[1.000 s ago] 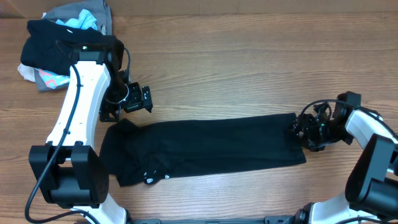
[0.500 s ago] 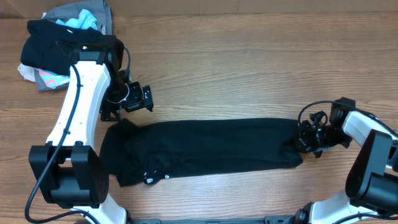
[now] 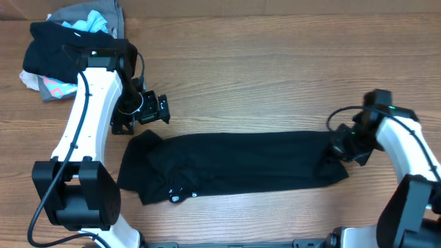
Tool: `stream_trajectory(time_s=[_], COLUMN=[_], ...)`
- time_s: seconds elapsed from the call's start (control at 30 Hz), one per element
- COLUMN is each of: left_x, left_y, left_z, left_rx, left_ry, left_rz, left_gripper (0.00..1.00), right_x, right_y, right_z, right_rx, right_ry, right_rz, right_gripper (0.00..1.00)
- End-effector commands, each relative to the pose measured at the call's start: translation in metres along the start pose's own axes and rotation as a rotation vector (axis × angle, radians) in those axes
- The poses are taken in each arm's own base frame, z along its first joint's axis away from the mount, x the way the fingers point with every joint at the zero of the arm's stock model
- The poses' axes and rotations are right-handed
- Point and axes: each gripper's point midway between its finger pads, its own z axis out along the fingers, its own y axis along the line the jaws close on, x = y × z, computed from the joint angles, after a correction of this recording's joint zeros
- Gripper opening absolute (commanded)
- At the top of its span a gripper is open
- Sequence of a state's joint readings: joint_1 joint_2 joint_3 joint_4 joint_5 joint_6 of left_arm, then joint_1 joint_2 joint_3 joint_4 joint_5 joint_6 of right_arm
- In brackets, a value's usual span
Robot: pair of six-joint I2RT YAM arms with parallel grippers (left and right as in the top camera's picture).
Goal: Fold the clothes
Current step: 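Fold the strip's right end leftward toward the center with the right gripper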
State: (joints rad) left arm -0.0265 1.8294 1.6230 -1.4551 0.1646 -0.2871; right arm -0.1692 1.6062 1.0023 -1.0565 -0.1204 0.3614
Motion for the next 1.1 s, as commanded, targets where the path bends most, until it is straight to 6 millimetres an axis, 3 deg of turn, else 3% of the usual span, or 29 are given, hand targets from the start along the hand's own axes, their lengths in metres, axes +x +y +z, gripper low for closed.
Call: stream_trajectory(time_s=[0.0,0.27,0.43,0.8,0.9,1.07], left_x=[0.004,0.004,0.004,0.005,0.005,0.006], left_y=[-0.003,-0.003,-0.003,-0.003,-0.003,-0.003], left_z=[0.002,0.002,0.002,0.002,0.002,0.002], left_rx=[0.008,0.007,0.007,0.006,0.006,0.005], left_ry=[0.015,0.018,0.019,0.022,0.023,0.025], left_rz=[0.017,0.016,0.016,0.015,0.015,0.015], left_gripper=[1.00,1.00,1.00,1.00,1.00,1.00], right_x=[-0.002,0.048,0.073,0.110,0.116,0.120], right_y=[0.008,0.071,0.097,0.120,0.129,0.140], right_z=[-0.006,0.005,0.012,0.026,0.027,0.020], right_rx=[0.125,0.144,0.128,0.091,0.050,0.011], right_ry=[-0.094,-0.115,-0.132,-0.113,-0.091,-0.070], right_rz=[0.009,-0.141,-0.212,-0.285,-0.295,-0.298], right_gripper=[0.04,0.04,0.04,0.17,0.34,0.36])
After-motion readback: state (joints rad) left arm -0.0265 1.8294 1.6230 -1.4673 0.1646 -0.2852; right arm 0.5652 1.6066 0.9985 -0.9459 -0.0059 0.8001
